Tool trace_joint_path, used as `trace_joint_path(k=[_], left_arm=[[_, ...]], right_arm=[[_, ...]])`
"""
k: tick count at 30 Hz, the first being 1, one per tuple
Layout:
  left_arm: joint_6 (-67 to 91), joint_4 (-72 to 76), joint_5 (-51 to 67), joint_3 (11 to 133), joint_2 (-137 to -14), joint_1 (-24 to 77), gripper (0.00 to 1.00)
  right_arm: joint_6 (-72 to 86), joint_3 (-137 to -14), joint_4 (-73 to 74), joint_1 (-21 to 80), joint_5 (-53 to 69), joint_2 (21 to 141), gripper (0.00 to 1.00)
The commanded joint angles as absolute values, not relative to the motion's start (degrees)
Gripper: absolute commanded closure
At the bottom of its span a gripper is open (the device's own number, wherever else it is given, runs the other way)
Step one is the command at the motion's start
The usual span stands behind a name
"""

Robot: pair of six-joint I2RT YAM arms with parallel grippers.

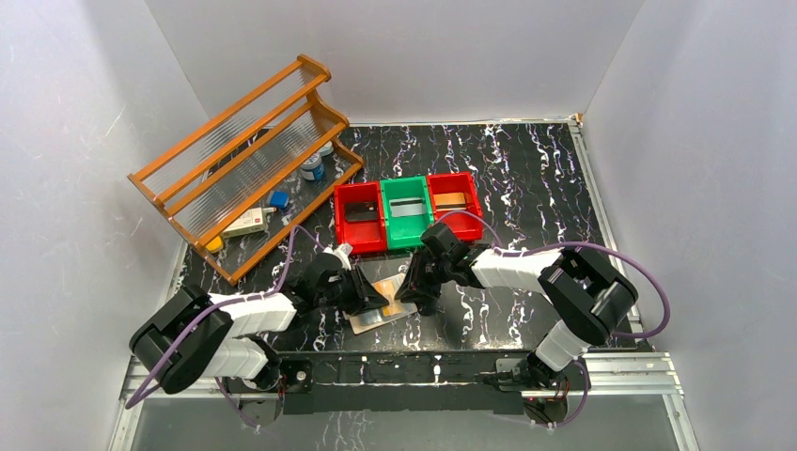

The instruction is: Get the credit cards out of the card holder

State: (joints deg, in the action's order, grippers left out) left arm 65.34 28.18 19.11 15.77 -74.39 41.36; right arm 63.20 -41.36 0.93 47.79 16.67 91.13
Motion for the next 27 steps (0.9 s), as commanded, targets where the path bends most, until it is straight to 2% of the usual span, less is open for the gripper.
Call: trace_joint_path(k=[1,6,12,27], left_arm=[[64.58,26.81,17.65,15.1,-70.9,41.29,0.86],[64.69,27.1,17.59,14.71,-70.32,41.21,1.0],[64.51,27.13,18.12,15.2,-71.27,41.21,1.0],[62.08,12.1,14.58,14.99,-63.87,40.56,1.0]], right_arm=[[62.14,-39.81,5.21,48.29,12.74,93.92,0.69],[62.07,-39.81,5.27,48.34,12.74,93.89,0.69],[62.12,-39.9,5.59,48.34,12.46,93.67,0.69],[61.73,-40.81,6.32,48.34,11.78,92.99,0.69]])
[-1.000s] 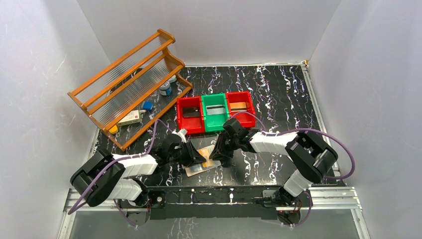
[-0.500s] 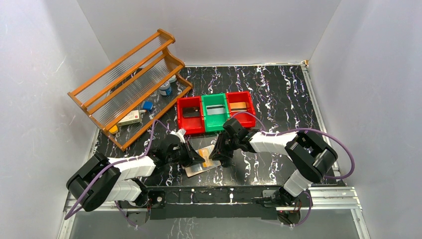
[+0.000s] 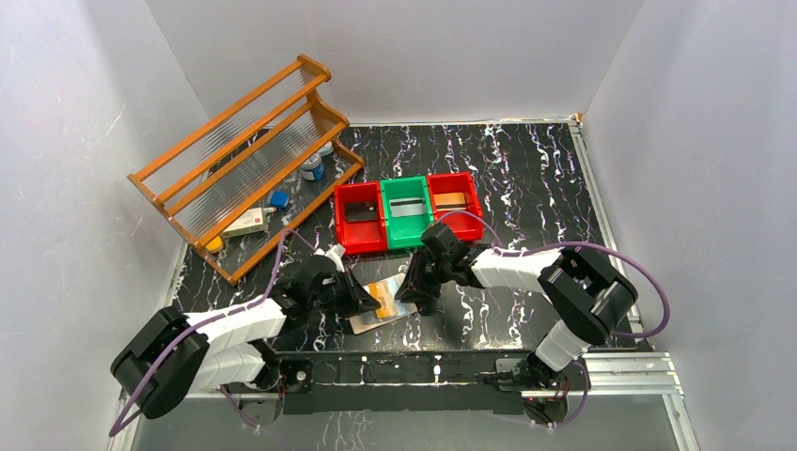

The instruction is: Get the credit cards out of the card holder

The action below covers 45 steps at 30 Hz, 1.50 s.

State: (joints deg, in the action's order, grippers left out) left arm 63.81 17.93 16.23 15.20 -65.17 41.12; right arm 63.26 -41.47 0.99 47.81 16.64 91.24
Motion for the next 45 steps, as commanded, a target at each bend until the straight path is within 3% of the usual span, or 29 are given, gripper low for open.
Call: trace_joint_path(k=[1,12,21,26,39,45], left_arm=[[61.91,11.64,14.65,15.07,-63.94,40.57,1.0],[60.35,10.21,15.12,16.62,-65.42,40.6,1.0],[59.44,9.61,15.53,17.74,-66.2,40.61,1.0],[58.55,7.99,15.34,18.54,-65.98,40.62,1.0],[55.76,-8.91,6.76,22.42,-53.19,40.6,1.0],[50.29,-14.98,6.53,28.5,-50.6,40.61,1.0]], right_arm=[[61.55,-41.05,6.06,48.34,12.12,92.8,0.69],[54.77,-50.25,7.67,48.53,14.34,88.1,0.68],[56.24,-50.2,2.07,50.83,18.58,94.38,0.67],[56.98,-50.83,8.78,50.87,14.96,97.47,0.68],[56.55,-52.13,10.71,50.84,12.86,95.48,0.67],[54.8,-55.12,11.03,50.76,10.16,88.53,0.6]])
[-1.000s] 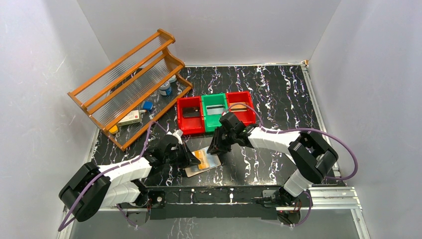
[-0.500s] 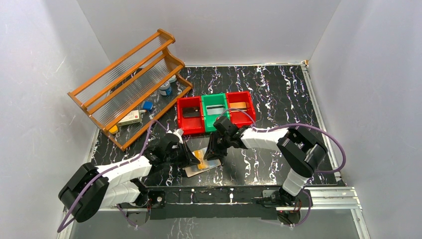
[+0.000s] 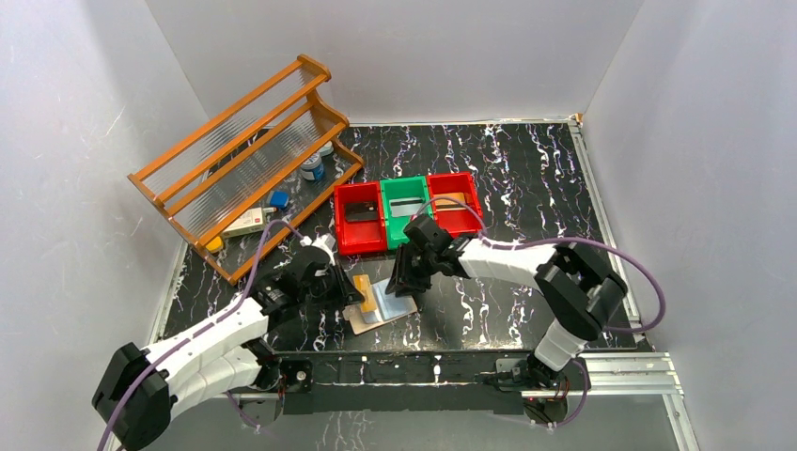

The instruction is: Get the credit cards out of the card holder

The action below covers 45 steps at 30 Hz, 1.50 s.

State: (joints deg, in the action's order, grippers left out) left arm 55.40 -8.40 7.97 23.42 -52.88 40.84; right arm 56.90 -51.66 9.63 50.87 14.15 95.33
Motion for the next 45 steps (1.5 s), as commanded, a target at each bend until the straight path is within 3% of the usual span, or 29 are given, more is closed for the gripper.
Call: trace_joint_path(k=[1,5,11,17,33,38,45], left_arm=[[49.08,-16.08,6.12,29.58,-50.36,40.65,1.0],[44.15,-20.19,4.61,34.25,-50.71,40.61,1.0],[41.46,-16.13,8.83,36.72,-48.78,40.58,1.0],[41.87,-10.41,11.78,35.16,-48.51,40.12,1.0],[45.97,4.7,37.43,33.58,-52.9,29.11,1.0],[48.73,10.92,44.06,32.65,-54.39,27.98,1.0],[50.83,15.65,47.41,32.51,-54.0,27.72,1.0]], right_arm=[[54.64,-55.13,11.13,50.66,9.04,87.39,0.57],[55.37,-51.72,8.93,48.41,7.98,83.02,0.53],[58.24,-40.44,-7.37,42.75,11.91,74.65,0.42],[56.03,-36.9,-15.07,39.02,18.77,70.26,0.41],[56.59,-37.1,-27.48,38.13,34.69,73.32,0.4],[58.36,-37.48,-32.46,37.91,38.83,75.14,0.44],[64.31,-36.06,-42.69,36.11,45.07,75.94,0.58]])
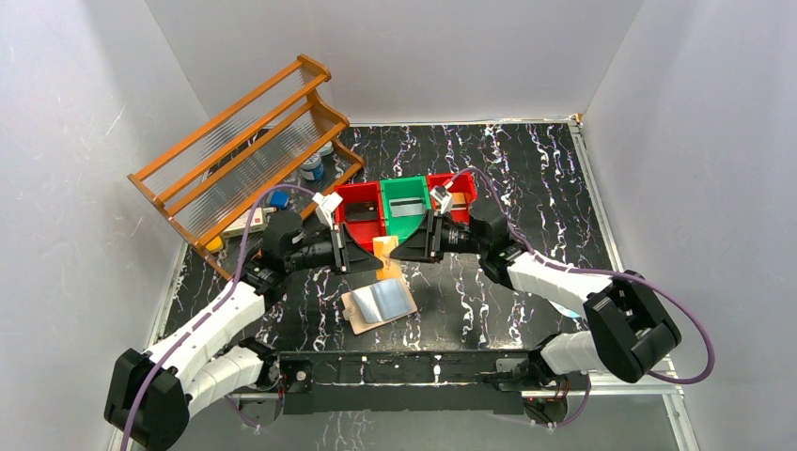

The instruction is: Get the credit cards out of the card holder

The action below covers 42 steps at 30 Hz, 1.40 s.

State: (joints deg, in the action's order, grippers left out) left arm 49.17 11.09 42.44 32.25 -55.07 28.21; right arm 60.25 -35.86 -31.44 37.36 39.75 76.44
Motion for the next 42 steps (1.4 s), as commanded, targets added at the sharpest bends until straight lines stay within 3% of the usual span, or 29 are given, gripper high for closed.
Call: trace_joint_path(k=[1,7,13,21,28,31,35,38,42], left_arm=[[50.8,15.52,47.32,32.52,-53.94,27.69,1.0],[53.11,19.05,47.08,31.59,-54.31,27.69,1.0],[56.78,24.99,47.4,29.73,-54.56,27.6,1.0],[57.46,26.28,46.44,29.39,-53.99,27.47,1.0],[56.95,25.96,47.34,29.38,-54.28,27.43,1.0],[55.82,24.15,47.33,29.58,-54.08,27.42,0.84],[51.58,16.4,44.92,31.62,-52.99,27.42,0.44],[47.63,7.97,40.0,33.27,-51.42,27.42,0.19],[44.79,-0.47,31.63,34.2,-48.51,27.42,0.02]], right_arm=[[64.98,-35.96,-43.9,35.89,46.07,76.0,0.6],[68.52,-35.7,-49.83,35.75,49.99,77.15,0.71],[73.97,-34.94,-58.22,35.75,53.02,79.89,0.74],[74.26,-34.19,-58.41,35.73,53.11,80.23,0.74],[74.03,-34.14,-58.8,35.71,53.23,80.16,0.93],[73.34,-34.18,-58.32,35.69,52.65,79.84,0.99],[69.82,-34.98,-53.38,35.59,51.24,78.68,1.0],[60.75,-37.89,-40.16,35.11,48.58,76.42,1.0],[43.78,-44.86,-12.68,34.23,37.6,72.48,1.0]])
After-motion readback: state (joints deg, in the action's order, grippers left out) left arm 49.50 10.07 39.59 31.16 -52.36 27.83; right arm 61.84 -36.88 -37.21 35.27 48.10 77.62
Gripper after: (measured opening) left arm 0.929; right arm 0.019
